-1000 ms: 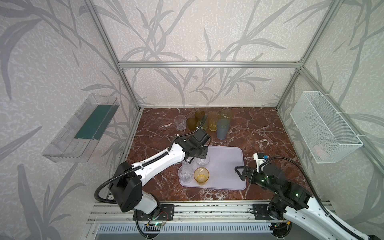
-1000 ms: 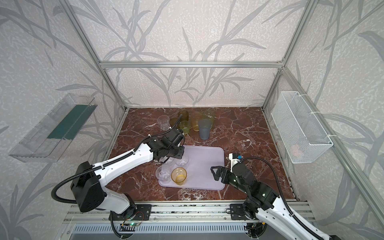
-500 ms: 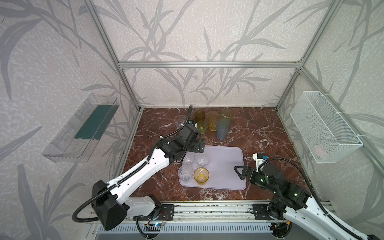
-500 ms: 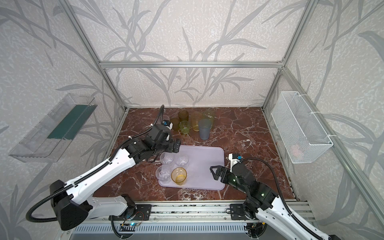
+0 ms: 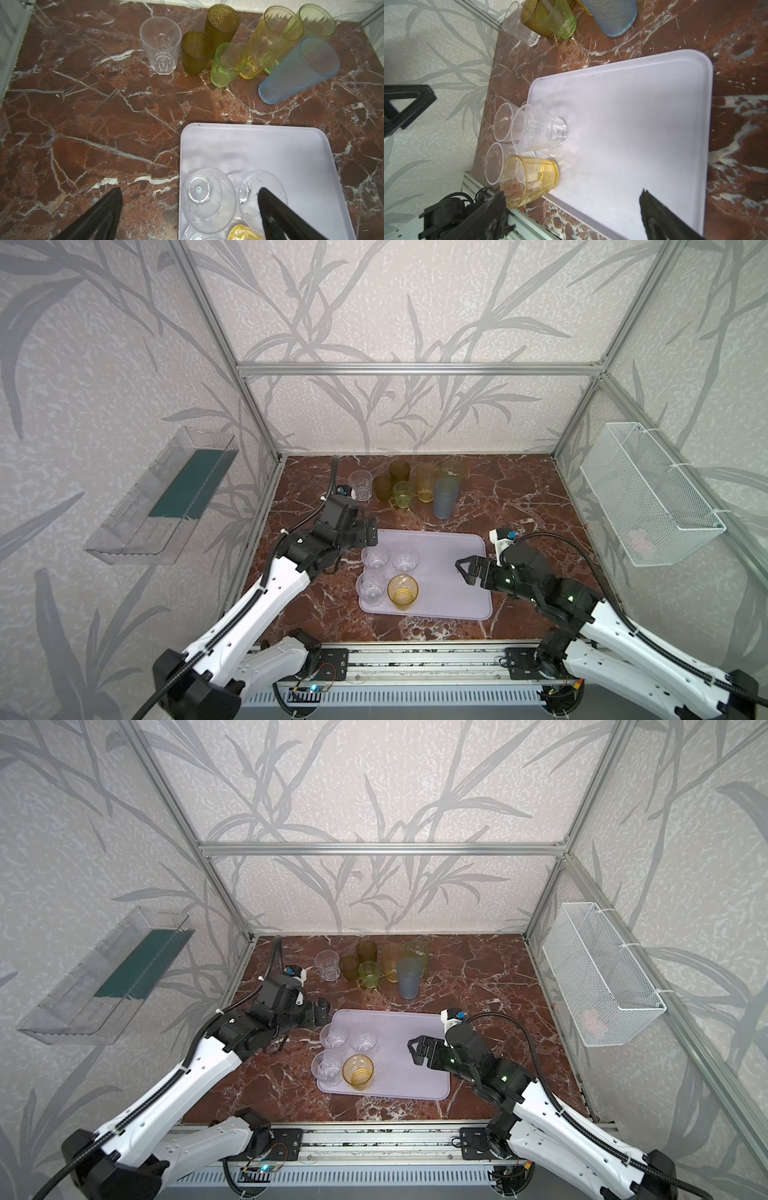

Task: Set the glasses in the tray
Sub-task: 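Draw the left gripper back while the right gripper reaches toward the tall yellow glass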

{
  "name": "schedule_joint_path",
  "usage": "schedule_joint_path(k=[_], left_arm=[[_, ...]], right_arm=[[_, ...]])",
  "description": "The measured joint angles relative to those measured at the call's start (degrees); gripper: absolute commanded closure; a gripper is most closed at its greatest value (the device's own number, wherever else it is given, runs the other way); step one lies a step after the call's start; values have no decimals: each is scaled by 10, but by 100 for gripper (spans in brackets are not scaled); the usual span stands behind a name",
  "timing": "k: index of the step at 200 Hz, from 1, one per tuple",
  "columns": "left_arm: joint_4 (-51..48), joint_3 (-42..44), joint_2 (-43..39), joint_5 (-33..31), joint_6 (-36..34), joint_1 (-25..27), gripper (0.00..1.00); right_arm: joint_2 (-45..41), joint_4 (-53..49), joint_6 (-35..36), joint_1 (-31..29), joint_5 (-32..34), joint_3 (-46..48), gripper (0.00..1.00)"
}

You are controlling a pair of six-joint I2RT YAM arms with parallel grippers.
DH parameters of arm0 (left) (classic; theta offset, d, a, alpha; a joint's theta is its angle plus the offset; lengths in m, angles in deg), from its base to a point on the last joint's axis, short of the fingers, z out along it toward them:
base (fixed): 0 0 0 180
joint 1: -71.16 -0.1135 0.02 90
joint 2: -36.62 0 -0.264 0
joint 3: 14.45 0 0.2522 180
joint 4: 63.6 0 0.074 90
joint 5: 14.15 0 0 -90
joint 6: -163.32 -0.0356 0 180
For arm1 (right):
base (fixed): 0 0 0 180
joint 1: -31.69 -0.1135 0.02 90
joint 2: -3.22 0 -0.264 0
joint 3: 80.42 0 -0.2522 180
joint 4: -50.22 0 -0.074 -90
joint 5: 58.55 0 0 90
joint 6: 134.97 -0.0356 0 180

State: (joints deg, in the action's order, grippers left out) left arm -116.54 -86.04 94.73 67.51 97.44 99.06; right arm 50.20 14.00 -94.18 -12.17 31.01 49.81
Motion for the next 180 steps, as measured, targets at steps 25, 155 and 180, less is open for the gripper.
schedule_joint_path(k=[25, 155, 180], left_arm=[[-10, 10, -50, -3, -15, -21, 1], [-17, 88, -111, 85, -25, -112, 1], [-16, 92, -111, 97, -25, -113, 1]], right_arm=[[96, 22, 24, 0, -7, -56, 1], [560, 25, 70, 19, -42, -456, 16], [612, 9, 54, 20, -23, -501, 27]])
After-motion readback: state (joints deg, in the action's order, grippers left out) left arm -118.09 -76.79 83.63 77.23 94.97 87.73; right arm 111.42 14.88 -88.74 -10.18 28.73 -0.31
